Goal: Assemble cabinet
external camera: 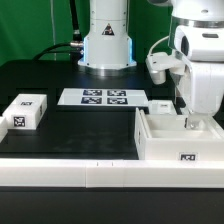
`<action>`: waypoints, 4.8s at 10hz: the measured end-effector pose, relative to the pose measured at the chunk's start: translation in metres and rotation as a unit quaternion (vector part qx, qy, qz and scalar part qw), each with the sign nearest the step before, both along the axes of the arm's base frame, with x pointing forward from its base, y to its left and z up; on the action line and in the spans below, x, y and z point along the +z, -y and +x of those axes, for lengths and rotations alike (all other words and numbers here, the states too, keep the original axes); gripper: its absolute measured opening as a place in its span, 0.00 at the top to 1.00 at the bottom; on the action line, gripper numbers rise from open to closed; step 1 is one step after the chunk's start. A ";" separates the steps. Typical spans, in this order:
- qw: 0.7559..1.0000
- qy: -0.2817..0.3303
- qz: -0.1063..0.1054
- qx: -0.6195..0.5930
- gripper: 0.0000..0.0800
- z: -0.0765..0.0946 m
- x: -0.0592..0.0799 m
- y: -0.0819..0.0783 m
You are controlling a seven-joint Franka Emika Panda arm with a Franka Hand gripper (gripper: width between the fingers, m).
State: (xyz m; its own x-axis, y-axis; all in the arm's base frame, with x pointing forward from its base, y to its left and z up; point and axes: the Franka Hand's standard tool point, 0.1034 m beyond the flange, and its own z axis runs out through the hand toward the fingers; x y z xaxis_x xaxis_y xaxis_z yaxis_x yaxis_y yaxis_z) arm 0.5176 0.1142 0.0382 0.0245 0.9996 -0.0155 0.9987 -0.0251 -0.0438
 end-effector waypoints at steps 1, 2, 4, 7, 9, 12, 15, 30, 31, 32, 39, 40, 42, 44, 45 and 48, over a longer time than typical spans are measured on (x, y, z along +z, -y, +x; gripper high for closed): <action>1.000 0.001 0.000 0.002 0.00 -0.002 0.003 -0.001; 1.000 0.005 -0.001 -0.001 0.00 -0.005 0.012 -0.005; 1.000 0.018 0.000 -0.002 0.00 -0.012 0.029 -0.010; 1.000 0.020 0.001 -0.004 0.00 -0.027 0.035 -0.016; 1.000 0.019 0.001 -0.005 0.00 -0.027 0.034 -0.016; 0.998 0.036 0.017 -0.050 0.00 -0.058 0.033 -0.037; 0.997 0.026 0.021 -0.065 0.00 -0.071 0.024 -0.055; 0.997 0.001 0.042 -0.066 0.37 -0.113 -0.028 -0.056; 0.997 0.001 0.042 -0.066 0.55 -0.113 -0.028 -0.056; 0.997 0.000 0.042 -0.066 0.78 -0.113 -0.029 -0.056; 0.997 0.007 0.041 -0.066 0.91 -0.109 -0.020 -0.054; 0.997 0.009 0.036 -0.065 0.91 -0.107 -0.013 -0.052; 0.998 0.013 0.023 -0.064 0.91 -0.100 0.005 -0.045; 0.998 0.015 0.018 -0.059 0.91 -0.096 0.012 -0.032; 0.998 0.011 0.015 -0.058 0.91 -0.093 0.012 -0.019; 0.998 0.010 0.016 -0.061 0.91 -0.092 0.010 -0.011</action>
Offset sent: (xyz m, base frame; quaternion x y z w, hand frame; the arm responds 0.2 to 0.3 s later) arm -0.0181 0.0141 0.0302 -0.0313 0.0375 0.0210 0.9986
